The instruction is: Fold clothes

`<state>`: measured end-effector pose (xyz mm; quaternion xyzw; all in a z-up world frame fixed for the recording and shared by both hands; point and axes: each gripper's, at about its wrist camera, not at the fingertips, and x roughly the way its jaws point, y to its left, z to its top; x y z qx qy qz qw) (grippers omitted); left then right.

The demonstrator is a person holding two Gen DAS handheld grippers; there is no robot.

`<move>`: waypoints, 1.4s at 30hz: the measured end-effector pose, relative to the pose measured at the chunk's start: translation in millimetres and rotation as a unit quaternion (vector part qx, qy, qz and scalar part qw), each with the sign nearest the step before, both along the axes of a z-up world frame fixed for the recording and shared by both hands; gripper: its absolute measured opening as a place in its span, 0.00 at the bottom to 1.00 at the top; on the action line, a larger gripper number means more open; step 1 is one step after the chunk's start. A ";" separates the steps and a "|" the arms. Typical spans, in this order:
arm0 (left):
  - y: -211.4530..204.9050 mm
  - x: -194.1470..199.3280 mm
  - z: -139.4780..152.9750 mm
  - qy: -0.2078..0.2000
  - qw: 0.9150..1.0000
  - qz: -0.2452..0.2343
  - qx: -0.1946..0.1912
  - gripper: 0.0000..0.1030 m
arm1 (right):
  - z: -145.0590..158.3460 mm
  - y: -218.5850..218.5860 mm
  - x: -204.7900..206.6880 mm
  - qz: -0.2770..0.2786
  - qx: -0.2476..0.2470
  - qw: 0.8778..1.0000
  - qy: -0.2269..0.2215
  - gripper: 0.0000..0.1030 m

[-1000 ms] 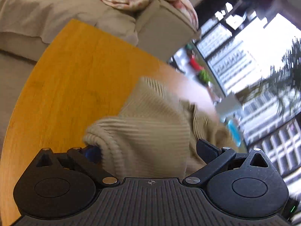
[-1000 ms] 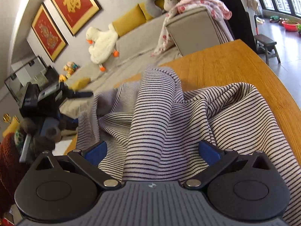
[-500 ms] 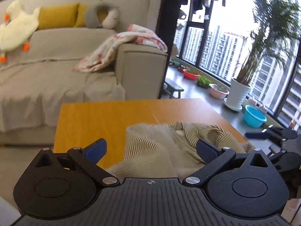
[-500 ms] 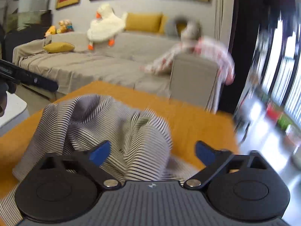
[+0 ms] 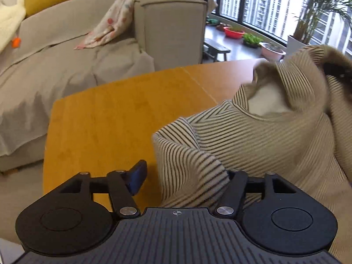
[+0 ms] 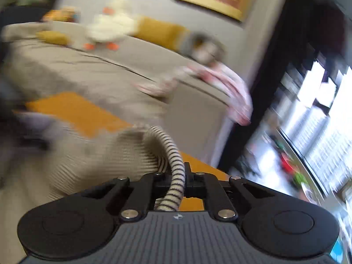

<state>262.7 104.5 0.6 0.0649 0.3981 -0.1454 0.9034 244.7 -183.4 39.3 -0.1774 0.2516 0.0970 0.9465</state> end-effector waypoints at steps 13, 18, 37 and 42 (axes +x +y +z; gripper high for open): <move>24.3 4.0 31.9 -0.062 0.993 0.095 -0.025 0.73 | -29.3 -54.7 31.4 -0.066 0.065 0.995 0.037 0.36; 12.5 -47.4 52.1 -0.092 0.988 0.069 -0.103 0.93 | 7.1 -92.2 -38.5 -0.052 0.135 0.989 0.016 0.59; -60.9 -149.0 0.7 -0.001 0.972 -0.047 -0.229 1.00 | -40.5 -126.7 -218.9 -0.084 0.313 0.940 0.108 0.64; -81.4 -152.3 -19.7 -0.002 0.979 -0.070 -0.190 1.00 | 6.6 -127.9 -191.3 -0.070 0.287 0.954 0.052 0.10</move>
